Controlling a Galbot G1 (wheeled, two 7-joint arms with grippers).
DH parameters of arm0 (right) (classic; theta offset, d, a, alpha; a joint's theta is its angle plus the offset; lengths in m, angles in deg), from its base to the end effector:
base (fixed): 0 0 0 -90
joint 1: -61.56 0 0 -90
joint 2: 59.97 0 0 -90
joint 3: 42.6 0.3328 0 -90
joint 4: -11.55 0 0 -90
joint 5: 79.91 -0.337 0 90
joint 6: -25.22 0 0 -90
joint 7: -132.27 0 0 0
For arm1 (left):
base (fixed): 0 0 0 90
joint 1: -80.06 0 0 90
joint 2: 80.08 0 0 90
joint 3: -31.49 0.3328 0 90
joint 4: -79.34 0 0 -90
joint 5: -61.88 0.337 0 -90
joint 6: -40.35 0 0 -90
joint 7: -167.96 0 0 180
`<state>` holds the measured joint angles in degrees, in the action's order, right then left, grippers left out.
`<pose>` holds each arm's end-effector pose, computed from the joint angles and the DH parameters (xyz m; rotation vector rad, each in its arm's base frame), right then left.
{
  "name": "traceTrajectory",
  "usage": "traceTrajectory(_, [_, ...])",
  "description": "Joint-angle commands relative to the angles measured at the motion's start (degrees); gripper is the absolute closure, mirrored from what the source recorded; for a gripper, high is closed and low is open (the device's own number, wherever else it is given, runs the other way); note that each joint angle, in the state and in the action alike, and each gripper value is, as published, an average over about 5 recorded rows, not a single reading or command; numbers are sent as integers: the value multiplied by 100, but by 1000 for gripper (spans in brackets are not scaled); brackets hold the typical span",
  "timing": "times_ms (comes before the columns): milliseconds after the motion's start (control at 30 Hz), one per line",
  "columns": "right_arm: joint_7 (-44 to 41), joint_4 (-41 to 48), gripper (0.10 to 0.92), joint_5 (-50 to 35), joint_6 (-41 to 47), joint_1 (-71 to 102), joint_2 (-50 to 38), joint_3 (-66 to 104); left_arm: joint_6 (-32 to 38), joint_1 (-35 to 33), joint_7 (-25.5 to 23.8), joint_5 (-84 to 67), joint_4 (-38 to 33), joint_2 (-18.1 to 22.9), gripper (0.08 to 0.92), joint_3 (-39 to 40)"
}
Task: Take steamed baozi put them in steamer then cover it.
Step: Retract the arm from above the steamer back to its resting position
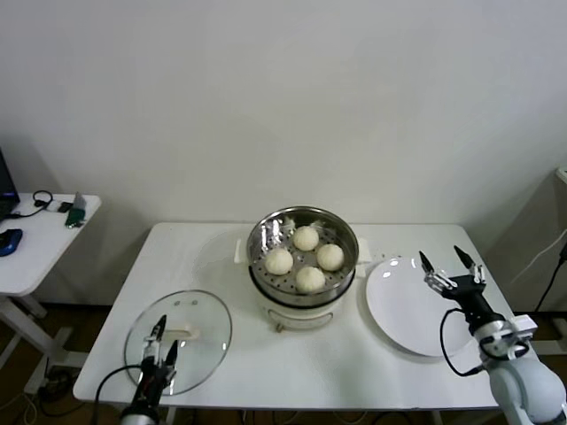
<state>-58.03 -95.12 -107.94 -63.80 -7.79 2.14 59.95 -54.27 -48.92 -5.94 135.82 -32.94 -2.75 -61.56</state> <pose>0.2328 -0.1725 -0.2757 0.2020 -3.1117 0.0569 0.1185 0.0612 -0.3486 -0.1374 -2.1458 -2.0498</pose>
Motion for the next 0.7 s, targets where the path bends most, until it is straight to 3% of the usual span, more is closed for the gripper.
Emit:
traceTrajectory(33, [27, -99, 203, 245, -26, 422, 290, 407, -74, 593, 141, 705, 856, -64, 177, 59])
traceTrajectory(700, [-63, 195, 203, 426, -119, 382, 239, 529, -68, 1477, 234, 400, 1703, -262, 177, 157])
